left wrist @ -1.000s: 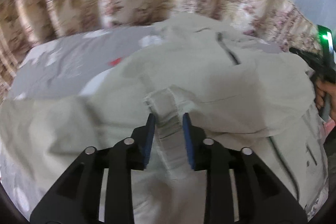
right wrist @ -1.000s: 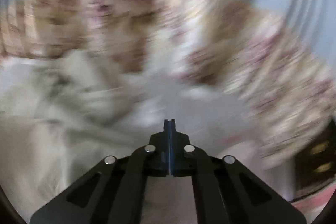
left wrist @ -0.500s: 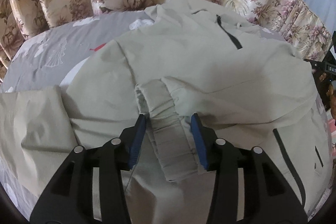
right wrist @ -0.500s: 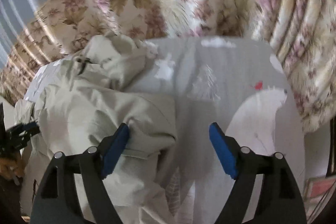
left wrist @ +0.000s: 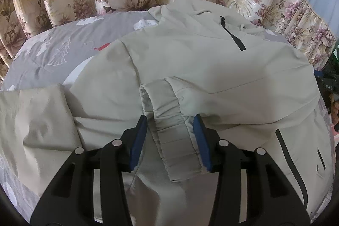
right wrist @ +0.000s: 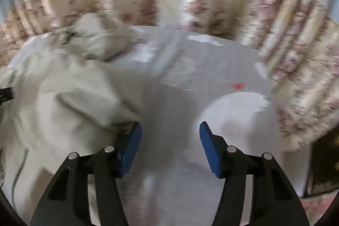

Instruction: Fold large clothes

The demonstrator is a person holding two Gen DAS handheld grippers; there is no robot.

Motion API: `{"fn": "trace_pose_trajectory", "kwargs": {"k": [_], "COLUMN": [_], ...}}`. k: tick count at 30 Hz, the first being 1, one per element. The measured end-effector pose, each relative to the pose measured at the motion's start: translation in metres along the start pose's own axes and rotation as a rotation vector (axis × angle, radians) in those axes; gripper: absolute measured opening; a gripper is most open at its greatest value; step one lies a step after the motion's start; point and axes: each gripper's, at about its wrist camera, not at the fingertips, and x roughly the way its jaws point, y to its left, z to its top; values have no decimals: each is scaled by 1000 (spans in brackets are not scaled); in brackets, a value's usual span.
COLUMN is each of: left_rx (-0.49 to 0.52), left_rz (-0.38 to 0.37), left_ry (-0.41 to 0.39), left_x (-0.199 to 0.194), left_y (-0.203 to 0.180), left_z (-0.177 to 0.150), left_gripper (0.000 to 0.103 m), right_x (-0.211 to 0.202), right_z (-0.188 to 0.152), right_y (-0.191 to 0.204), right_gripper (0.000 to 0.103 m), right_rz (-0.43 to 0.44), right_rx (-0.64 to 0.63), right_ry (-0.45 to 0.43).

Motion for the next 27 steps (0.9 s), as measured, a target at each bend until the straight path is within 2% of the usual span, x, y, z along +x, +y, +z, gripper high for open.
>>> {"fn": "trace_pose_trajectory", "kwargs": {"k": [4, 5, 6, 7, 9, 11, 13, 18, 20, 22, 23, 25, 26, 27], "left_rx": [13, 10, 7, 3, 0, -1, 8, 4, -5, -12, 6, 41, 45, 45], "left_rz": [-1, -1, -4, -8, -9, -9, -9, -4, 3, 5, 28, 76, 85, 105], "left_ry": [-9, -10, -12, -15, -19, -17, -15, -35, -33, -33, -47, -66, -72, -82], "left_x": [2, 2, 2, 2, 2, 3, 6, 12, 21, 33, 34, 36, 36, 37], "left_y": [-4, -4, -4, -4, -4, -5, -8, -17, -19, -24, -27, -31, -31, -29], "left_z": [-1, -1, 0, 0, 2, 5, 9, 20, 20, 19, 18, 18, 19, 20], "left_gripper": [45, 45, 45, 45, 45, 45, 45, 45, 47, 50, 52, 57, 59, 61], "right_x": [13, 17, 19, 22, 25, 25, 14, -22, 6, 39, 47, 51, 51, 44], "right_z": [5, 8, 10, 11, 13, 17, 25, 43, 51, 50, 48, 46, 46, 45], "right_y": [17, 17, 18, 22, 30, 30, 25, 39, 17, 3, 2, -2, -9, -19], "right_gripper": [52, 37, 16, 14, 6, 5, 5, 5, 5, 5, 7, 22, 45, 61], "right_rz": [3, 23, 38, 67, 50, -18, -40, -230, -242, -301, -314, -308, -308, -328], "right_rx": [-64, -52, -44, -42, -68, -68, -32, -148, -86, -67, -74, -34, 11, 65], "right_ry": [-13, -10, -6, -3, -12, -24, -84, -260, -156, -37, -10, -7, 0, -20]}}
